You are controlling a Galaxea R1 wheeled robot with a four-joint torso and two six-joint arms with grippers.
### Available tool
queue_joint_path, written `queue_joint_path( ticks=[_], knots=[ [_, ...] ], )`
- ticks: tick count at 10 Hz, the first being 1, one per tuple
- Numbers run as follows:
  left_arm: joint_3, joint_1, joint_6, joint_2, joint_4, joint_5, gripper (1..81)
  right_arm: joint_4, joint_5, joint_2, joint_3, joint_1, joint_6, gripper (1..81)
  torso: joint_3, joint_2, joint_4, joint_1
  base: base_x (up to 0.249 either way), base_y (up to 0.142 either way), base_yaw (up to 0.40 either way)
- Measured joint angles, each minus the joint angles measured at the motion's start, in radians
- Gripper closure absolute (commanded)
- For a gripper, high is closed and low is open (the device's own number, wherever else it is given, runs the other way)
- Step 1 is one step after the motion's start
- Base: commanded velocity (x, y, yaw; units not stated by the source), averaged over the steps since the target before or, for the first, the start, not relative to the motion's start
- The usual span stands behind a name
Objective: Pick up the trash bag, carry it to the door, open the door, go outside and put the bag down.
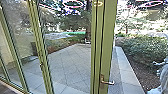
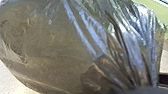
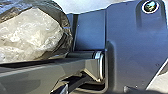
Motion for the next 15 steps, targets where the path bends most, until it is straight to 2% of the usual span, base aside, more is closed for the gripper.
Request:
queue_joint_path(
  ticks=[3, 5, 8, 9, 12, 15],
  knots=[
    [0.0, -0.005, -0.001, 0.0, -0.003, 0.005, 81.1, 0.0, -0.001, -0.007, 0.003, -0.002, -0.001, 1.0, 0.0, 0.001, 0.0, 0.001, 0.0, 0.0, 0.0],
    [0.0, 0.001, -0.001, -0.003, -0.003, 0.021, 81.1, 0.001, 0.0, -0.038, 0.06, -0.004, -0.003, 1.0, 0.0, 0.0, 0.0, 0.0, 0.0, 0.0, 0.0],
    [0.041, 0.003, -0.001, -0.037, -0.004, 0.043, 81.1, 0.001, -0.002, -0.131, 0.223, -0.017, -0.002, 1.0, 0.0, 0.0, 0.0, 0.0, 0.0, 0.0, 0.0],
    [0.077, 0.0, -0.003, -0.057, -0.013, 0.042, 81.1, 0.001, 0.003, -0.167, 0.284, -0.016, -0.002, 1.0, 0.0, 0.0, 0.0, 0.0, 0.0, 0.0, 0.0],
    [0.17, 0.001, -0.008, -0.129, -0.06, 0.043, 81.1, 0.003, 0.039, -0.357, 0.57, -0.019, -0.002, 1.0, 0.0, 0.0, 0.0, 0.0, 0.0, 0.0, 0.0],
    [0.174, 0.001, -0.01, -0.107, -0.071, 0.042, 81.1, 0.042, 0.07, -0.551, 0.818, -0.002, -0.002, 1.0, 0.0, 0.0, 0.0, 0.0, 0.0, 0.0, 0.0]
  ],
)
